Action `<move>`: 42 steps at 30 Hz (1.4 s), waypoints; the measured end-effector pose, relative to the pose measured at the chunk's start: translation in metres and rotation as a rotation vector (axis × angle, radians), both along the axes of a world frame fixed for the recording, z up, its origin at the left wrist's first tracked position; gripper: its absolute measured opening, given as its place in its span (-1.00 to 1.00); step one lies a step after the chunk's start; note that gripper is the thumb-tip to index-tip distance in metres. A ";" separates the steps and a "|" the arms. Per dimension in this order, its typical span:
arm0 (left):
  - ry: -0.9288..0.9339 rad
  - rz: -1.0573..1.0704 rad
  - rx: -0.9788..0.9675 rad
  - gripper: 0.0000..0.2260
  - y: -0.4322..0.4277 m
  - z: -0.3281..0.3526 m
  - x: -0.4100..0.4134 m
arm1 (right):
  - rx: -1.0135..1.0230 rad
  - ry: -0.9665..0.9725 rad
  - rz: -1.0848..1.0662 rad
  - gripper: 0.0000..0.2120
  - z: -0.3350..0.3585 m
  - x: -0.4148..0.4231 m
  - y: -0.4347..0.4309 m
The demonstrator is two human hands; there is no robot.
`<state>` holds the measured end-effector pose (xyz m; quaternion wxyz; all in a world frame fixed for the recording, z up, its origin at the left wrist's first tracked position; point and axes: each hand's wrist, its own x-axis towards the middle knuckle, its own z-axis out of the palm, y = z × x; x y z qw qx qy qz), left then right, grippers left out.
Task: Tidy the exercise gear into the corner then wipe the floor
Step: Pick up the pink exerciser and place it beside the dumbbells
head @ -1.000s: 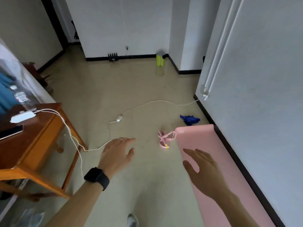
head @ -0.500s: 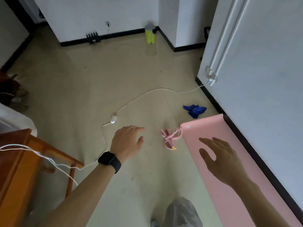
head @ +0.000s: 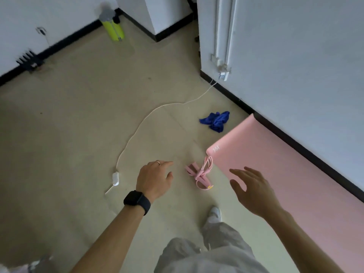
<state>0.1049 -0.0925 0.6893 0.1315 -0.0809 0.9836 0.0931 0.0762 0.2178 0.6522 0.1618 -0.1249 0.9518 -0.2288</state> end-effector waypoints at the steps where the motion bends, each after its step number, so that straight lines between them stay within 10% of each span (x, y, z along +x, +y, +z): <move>1: -0.018 -0.021 -0.002 -0.61 -0.005 -0.004 -0.018 | 0.007 -0.030 -0.009 -0.60 -0.004 -0.008 -0.006; 19: -0.612 -0.774 -0.110 -0.57 -0.033 -0.276 -0.252 | 0.012 -0.566 -0.672 -0.59 -0.217 -0.074 -0.116; 42: -0.448 -1.075 -0.161 -0.29 -0.059 -0.782 -0.216 | -0.195 -0.978 -0.746 -0.34 -0.751 -0.057 -0.242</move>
